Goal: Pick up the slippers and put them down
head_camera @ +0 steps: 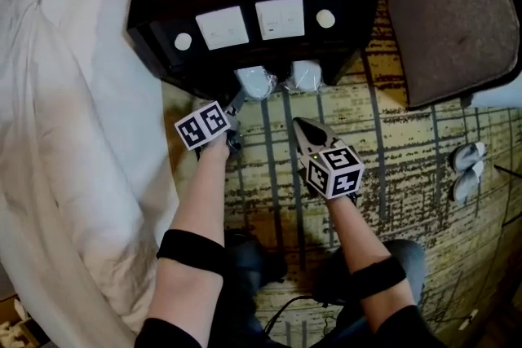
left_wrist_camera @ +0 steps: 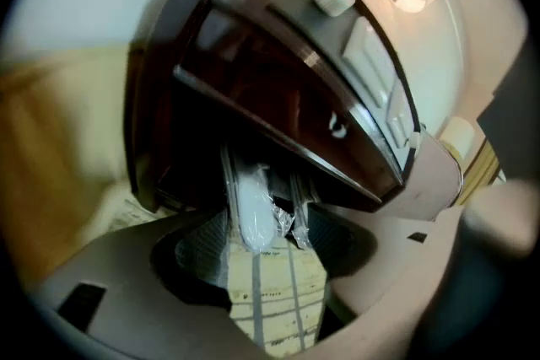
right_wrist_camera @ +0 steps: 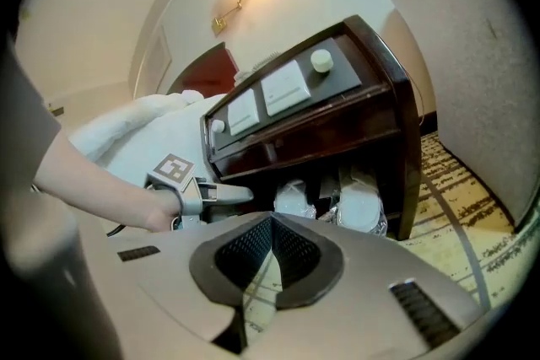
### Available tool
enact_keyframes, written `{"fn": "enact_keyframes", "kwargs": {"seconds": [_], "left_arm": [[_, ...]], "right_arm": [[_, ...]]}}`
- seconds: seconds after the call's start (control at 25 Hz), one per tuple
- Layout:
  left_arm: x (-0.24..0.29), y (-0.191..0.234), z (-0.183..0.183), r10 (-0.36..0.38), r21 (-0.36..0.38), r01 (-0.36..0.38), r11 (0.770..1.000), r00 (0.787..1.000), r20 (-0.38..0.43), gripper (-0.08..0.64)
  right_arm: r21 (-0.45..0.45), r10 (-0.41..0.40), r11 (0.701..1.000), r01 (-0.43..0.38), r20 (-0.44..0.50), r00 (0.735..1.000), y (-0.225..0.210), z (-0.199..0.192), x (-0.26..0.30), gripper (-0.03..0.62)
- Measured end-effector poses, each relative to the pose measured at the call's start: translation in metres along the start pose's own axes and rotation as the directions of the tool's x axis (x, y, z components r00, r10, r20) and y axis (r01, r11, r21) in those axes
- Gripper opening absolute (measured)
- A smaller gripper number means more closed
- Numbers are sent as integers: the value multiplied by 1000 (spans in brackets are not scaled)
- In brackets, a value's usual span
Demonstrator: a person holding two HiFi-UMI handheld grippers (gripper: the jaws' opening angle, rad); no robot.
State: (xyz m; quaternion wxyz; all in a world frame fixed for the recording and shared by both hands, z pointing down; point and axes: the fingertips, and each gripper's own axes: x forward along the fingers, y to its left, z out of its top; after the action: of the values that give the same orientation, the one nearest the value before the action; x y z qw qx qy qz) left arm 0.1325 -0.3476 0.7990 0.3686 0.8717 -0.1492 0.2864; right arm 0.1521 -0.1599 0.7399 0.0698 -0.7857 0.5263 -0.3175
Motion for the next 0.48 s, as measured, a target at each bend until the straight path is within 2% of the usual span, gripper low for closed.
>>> {"fn": "enact_keyframes", "kwargs": {"seconds": [0.12,0.2,0.36,0.48], "left_arm": [[-60,-18,-1,98,78,-95,992,995,-23,136],[-102,-39,4,130,153,-126,980,991,-16,10],[-181,-114,27,95,340,-88,936,995,-6,5],[-245,-174,46,63,406,-50,912,998,-19,5]], "right_arm": [[6,-22,1000,22,-36,999,27,30,-34,3],[4,-35,999,35,-56,998,45,53,-61,3],[-28,-63,998,61,-87,994,73,109,-121,3],[-27,-97,995,94,-92,991,92,160,-177,3]]}}
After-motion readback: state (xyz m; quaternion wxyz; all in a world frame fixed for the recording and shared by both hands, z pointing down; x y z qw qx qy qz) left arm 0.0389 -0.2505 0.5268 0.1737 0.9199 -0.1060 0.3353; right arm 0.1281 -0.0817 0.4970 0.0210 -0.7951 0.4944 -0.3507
